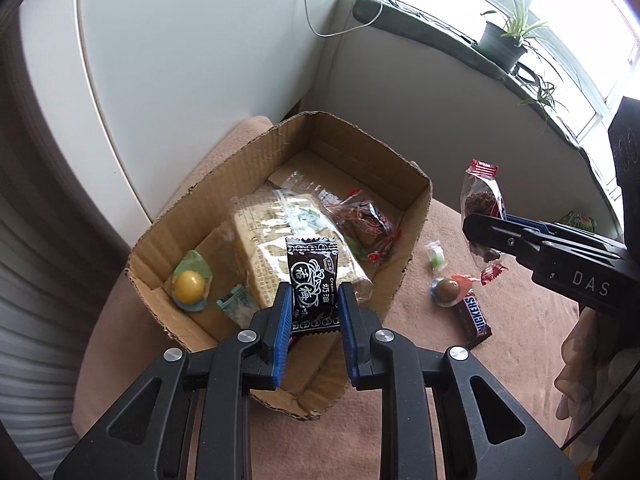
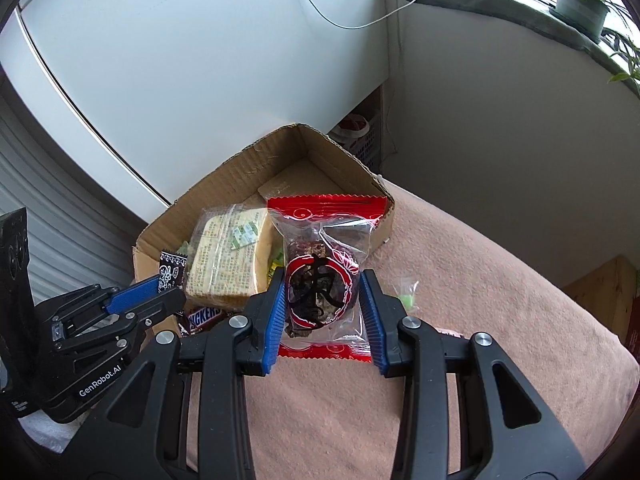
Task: Organize snacks
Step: 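Carry both packets into the box and open both tools to release them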
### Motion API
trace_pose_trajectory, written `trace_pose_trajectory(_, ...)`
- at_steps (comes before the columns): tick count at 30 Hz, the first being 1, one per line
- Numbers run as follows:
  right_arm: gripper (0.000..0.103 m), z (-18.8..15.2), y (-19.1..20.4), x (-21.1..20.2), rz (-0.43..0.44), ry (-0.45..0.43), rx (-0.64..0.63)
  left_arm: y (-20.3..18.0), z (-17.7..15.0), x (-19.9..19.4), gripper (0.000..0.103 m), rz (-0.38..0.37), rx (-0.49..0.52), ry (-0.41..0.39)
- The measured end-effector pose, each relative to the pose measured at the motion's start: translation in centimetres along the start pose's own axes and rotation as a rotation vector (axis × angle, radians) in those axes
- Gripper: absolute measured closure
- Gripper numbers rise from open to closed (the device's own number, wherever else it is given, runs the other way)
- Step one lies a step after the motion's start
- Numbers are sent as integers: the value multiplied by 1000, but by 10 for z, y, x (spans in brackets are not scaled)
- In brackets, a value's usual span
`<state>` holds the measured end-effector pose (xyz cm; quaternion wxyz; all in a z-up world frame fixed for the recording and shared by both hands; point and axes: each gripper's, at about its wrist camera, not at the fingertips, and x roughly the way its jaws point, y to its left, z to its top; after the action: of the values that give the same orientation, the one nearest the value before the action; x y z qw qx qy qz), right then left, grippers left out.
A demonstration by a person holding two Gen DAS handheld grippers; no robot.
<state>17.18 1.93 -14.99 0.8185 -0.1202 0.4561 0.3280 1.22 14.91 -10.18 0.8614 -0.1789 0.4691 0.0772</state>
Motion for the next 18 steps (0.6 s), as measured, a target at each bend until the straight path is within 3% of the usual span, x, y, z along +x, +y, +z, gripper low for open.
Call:
trace_pose_trajectory(9, 66, 25, 16, 29, 31, 54, -38, 23, 12, 11, 82, 33, -39, 13)
trace_pose_trajectory(18, 66, 29, 21, 48, 66, 105, -31, 41, 24, 18, 82, 61, -81, 26)
